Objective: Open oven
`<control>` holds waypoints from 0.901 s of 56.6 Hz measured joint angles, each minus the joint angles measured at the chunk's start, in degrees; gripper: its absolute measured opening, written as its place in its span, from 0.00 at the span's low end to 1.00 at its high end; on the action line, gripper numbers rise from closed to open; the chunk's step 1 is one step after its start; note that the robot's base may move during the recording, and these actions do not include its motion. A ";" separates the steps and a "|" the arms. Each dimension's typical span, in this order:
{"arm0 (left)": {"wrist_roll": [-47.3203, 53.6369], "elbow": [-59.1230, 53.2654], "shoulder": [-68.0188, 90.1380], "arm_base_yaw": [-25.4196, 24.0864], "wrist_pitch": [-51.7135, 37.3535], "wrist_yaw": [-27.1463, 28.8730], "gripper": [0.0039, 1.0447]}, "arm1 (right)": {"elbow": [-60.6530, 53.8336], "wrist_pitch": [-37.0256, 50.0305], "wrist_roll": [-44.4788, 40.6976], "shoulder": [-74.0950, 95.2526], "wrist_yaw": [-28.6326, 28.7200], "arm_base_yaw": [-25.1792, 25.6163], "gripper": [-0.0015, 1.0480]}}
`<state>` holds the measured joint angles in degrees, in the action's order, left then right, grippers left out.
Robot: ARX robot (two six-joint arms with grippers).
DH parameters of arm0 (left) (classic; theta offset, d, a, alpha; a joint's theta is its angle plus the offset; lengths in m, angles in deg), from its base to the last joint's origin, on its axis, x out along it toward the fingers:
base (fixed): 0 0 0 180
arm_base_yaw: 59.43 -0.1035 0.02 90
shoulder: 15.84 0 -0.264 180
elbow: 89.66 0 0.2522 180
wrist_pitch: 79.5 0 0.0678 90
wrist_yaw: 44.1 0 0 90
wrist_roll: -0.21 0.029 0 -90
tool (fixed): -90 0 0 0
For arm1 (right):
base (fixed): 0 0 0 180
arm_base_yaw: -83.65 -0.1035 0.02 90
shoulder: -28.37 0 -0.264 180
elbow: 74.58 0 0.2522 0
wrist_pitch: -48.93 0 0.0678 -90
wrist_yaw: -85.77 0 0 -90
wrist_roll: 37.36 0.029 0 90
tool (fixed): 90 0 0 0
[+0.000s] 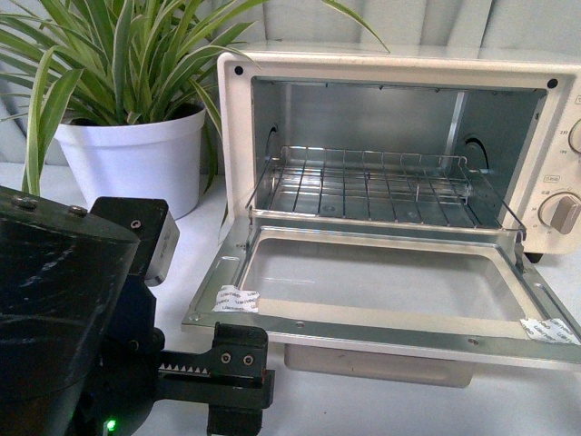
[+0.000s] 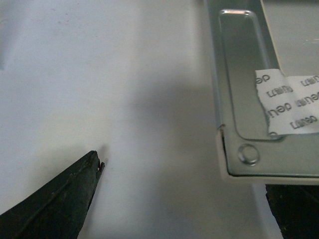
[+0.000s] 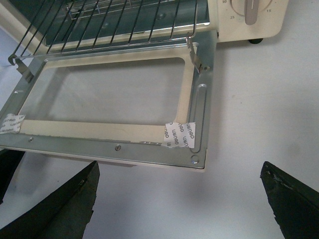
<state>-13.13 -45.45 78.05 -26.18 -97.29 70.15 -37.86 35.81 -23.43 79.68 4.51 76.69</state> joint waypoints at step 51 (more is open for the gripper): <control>7.32 -14.73 -41.57 4.02 11.61 4.46 0.94 | -6.14 -9.18 -4.55 -21.27 7.80 6.82 0.91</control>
<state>-5.81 -60.18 36.48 -22.15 -85.68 74.61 -44.00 26.63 -27.98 58.42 12.31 83.51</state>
